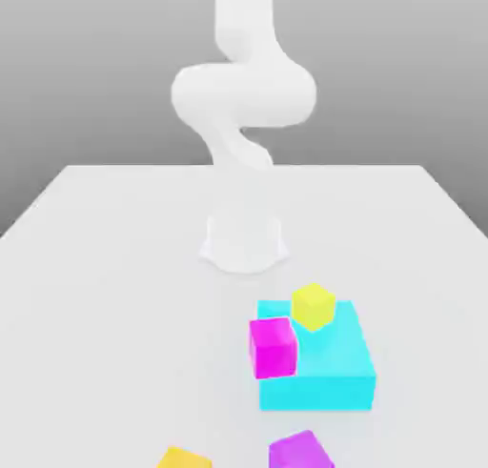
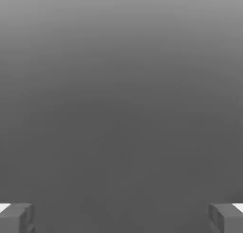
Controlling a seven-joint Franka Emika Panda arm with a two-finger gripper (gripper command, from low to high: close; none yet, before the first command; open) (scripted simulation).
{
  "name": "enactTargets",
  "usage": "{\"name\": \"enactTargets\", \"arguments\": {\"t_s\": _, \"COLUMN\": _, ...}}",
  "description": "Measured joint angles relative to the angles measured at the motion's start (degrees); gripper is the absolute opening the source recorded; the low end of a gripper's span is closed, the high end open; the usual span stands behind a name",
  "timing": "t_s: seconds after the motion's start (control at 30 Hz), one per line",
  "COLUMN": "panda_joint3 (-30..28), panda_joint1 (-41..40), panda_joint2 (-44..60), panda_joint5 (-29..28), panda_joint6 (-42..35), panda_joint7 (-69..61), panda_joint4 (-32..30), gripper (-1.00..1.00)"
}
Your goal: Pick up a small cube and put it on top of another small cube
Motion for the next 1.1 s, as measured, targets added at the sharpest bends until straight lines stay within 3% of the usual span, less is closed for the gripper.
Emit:
{"name": "enactTargets", "arguments": {"t_s": 0.9, "panda_joint3": 0.08, "panda_joint1": 6.26, "panda_joint2": 56.4, "panda_joint5": 0.36, "panda_joint6": 17.76, "panda_joint7": -15.83, "panda_joint4": -1.6, "gripper": 0.0}}
{"name": "enactTargets", "arguments": {"t_s": 1.07, "panda_joint3": 0.18, "panda_joint1": 6.39, "panda_joint2": 66.78, "panda_joint5": -0.03, "panda_joint6": 24.87, "panda_joint7": -16.27, "panda_joint4": -0.16, "gripper": 0.0}}
{"name": "enactTargets", "arguments": {"t_s": 1.1, "panda_joint3": 0.19, "panda_joint1": 6.38, "panda_joint2": 68.08, "panda_joint5": -0.02, "panda_joint6": 25.9, "panda_joint7": -16.28, "panda_joint4": 0.09, "gripper": -1.0}}
